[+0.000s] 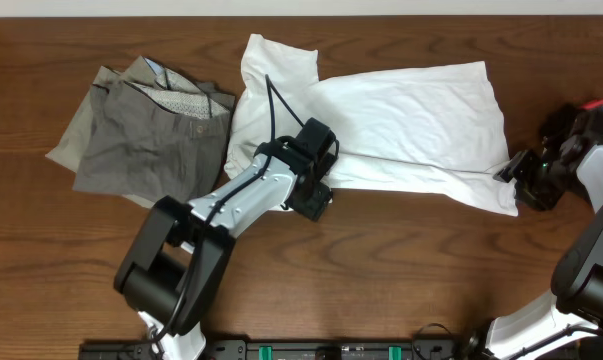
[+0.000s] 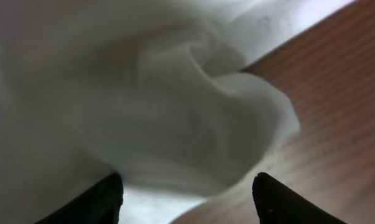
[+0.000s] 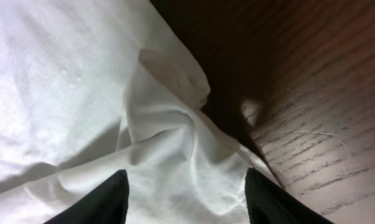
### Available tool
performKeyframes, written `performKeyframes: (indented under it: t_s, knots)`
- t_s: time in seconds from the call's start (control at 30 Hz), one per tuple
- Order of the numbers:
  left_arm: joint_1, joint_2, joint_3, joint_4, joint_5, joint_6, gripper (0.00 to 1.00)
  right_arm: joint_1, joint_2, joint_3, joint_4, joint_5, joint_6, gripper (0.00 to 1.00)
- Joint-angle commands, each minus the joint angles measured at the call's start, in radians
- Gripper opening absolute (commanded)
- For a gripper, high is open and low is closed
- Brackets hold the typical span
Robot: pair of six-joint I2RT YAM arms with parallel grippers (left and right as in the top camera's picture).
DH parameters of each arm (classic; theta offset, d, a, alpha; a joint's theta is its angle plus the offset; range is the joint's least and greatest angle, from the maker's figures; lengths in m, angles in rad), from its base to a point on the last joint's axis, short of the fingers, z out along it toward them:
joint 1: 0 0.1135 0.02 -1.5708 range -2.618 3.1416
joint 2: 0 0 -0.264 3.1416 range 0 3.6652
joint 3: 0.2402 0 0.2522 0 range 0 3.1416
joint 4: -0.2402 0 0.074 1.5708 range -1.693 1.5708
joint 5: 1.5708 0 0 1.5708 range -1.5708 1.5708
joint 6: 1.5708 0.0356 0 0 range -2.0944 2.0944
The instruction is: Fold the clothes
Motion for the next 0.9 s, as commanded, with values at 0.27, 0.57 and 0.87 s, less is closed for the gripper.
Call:
performKeyframes:
  t_s: [0.27, 0.57, 0.87]
  knots:
    - [0.0, -0.007, 0.019, -0.037, -0.058, -0.002, 0.06, -0.008, 0.006, 0.015, -0.011, -0.015, -0.001, 0.58]
    - [0.0, -0.176, 0.271, -0.512, -0.053, -0.053, 0.06, -0.008, 0.006, 0.015, -0.018, -0.095, -0.121, 0.54]
    - [0.0, -0.275, 0.275, -0.743, 0.053, -0.08, 0.06, -0.008, 0.006, 0.015, -0.087, -0.093, -0.121, 0.56]
